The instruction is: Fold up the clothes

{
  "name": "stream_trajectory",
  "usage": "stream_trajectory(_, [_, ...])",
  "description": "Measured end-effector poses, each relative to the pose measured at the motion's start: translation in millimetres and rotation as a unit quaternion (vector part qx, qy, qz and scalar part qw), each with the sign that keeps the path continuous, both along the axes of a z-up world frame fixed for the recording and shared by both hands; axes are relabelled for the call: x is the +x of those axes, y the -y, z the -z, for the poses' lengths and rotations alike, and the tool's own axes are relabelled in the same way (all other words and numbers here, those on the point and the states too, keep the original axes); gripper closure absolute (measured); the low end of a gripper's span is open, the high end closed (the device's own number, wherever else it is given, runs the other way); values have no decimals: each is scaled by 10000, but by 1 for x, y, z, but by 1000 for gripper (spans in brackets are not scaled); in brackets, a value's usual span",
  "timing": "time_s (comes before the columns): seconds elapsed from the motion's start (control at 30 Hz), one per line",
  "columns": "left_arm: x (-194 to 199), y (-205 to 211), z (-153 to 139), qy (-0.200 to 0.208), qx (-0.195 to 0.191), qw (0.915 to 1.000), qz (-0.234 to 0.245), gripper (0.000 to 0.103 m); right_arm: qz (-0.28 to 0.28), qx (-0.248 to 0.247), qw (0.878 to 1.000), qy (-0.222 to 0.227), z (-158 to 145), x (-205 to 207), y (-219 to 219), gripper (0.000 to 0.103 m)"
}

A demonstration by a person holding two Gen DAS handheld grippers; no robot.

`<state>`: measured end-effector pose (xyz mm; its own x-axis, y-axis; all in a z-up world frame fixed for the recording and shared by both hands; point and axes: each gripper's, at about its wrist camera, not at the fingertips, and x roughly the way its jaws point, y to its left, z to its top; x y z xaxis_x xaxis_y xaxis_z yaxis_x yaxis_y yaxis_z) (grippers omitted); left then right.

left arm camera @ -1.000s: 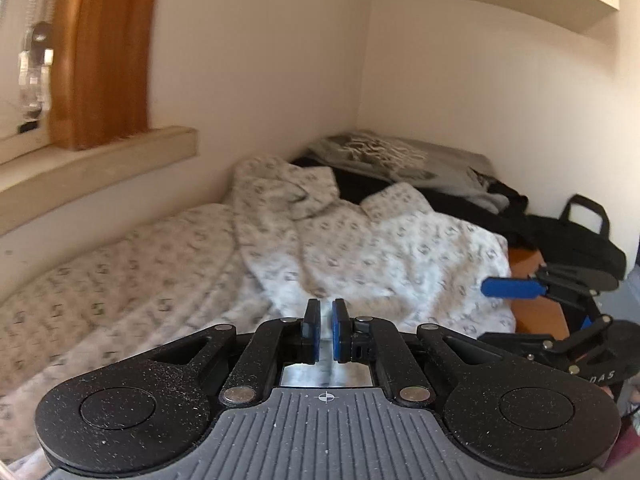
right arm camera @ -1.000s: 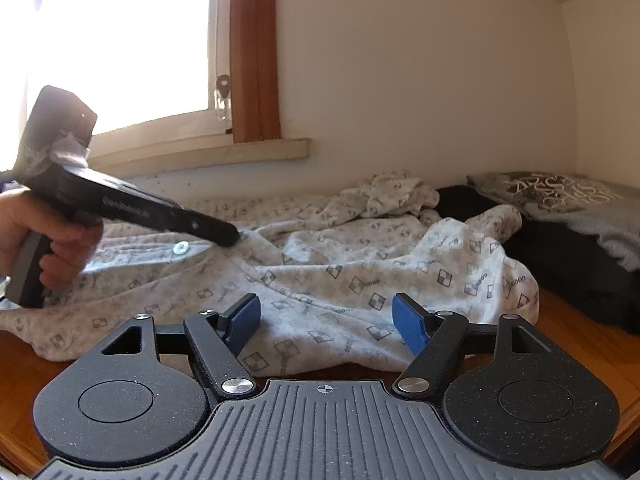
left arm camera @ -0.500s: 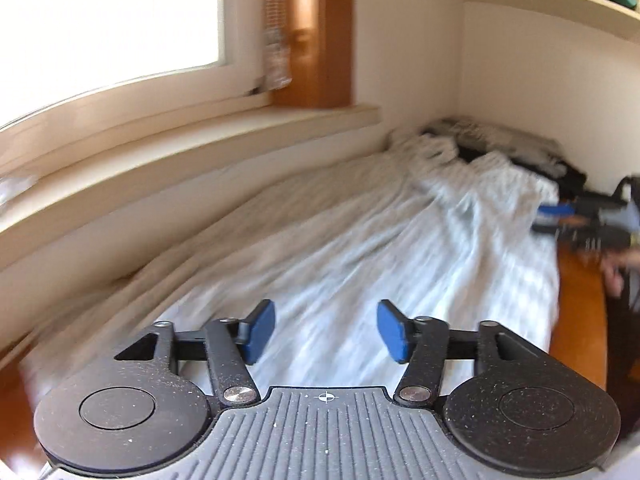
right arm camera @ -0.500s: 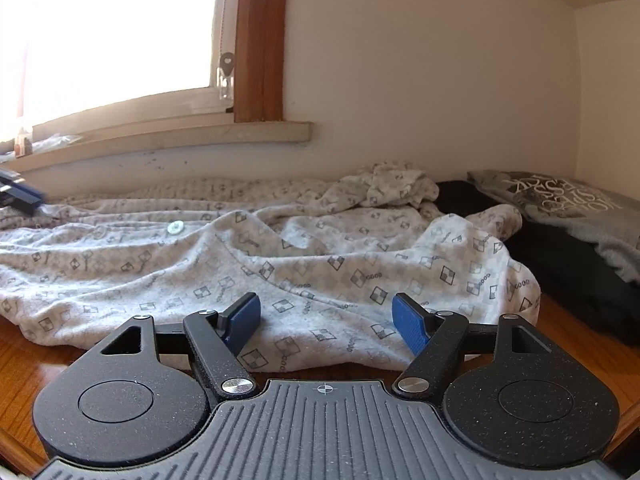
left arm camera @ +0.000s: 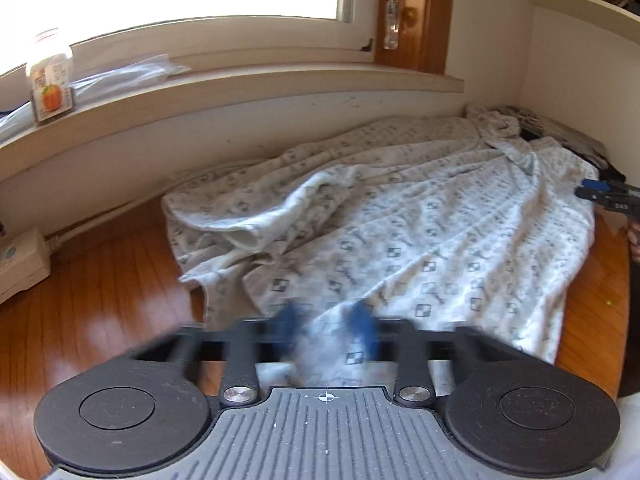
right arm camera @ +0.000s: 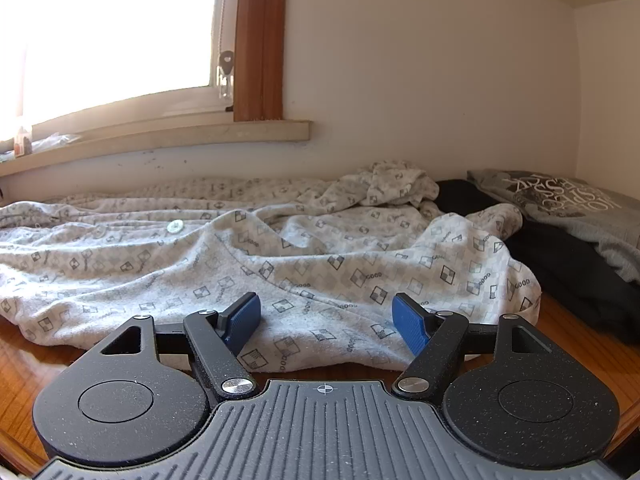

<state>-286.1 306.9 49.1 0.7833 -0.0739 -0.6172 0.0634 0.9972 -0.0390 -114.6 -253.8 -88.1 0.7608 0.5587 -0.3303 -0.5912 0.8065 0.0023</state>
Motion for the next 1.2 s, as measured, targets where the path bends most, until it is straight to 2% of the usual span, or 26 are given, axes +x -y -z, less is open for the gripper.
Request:
stream_trajectory(0.17, [-7,1,-10,215,132,9994,-223,99,-22,-13,10000,0,0,0,0,31])
stream_trajectory(0.23, [-10,22,-10,251,338,9991,-65,90,-38,-25,10000,0,0,1,0,31])
stream_trajectory(0.3, [-13,42,-10,288,543,9981,94,63,-53,-54,10000,3,0,1,0,30])
stream_trajectory(0.37, [-16,63,-10,324,748,9963,253,51,-60,-67,10000,-7,0,2,0,30])
stream_trajectory(0.4, [-18,73,-11,343,850,9952,332,47,-65,-68,10000,-17,0,2,0,30])
stream_trajectory(0.5, [-22,103,-11,397,1156,9909,570,44,-35,-91,9999,-42,-1,2,0,24])
stream_trajectory(0.57, [-25,123,-10,414,1284,9878,777,44,35,-104,9999,-52,-3,0,2,19])
stream_trajectory(0.63, [-27,142,-7,415,1349,9847,1024,44,155,9,9998,-121,-7,-3,10,20])
stream_trajectory(0.7, [-29,157,-3,403,1436,9814,1210,44,296,319,9982,-411,-11,-2,24,22])
stream_trajectory(0.77, [-28,166,1,367,1547,9784,1324,44,525,436,9957,-619,-14,0,36,36])
stream_trajectory(0.93, [-19,178,6,342,1694,9737,1484,45,758,630,9886,-1139,-15,17,54,37])
stream_trajectory(1.03, [-9,179,6,317,1703,9730,1527,60,861,640,9865,-1237,-16,31,54,37])
stream_trajectory(1.07, [-6,178,6,286,1661,9737,1536,70,880,656,9856,-1286,-17,37,54,37])
stream_trajectory(1.1, [-3,179,7,263,1650,9733,1573,87,886,675,9849,-1328,-17,42,53,37])
stream_trajectory(1.13, [-1,179,8,236,1653,9729,1600,93,892,688,9842,-1365,-18,47,52,37])
stream_trajectory(1.2, [0,177,9,256,1649,9734,1573,97,922,697,9826,-1454,-21,57,51,38])
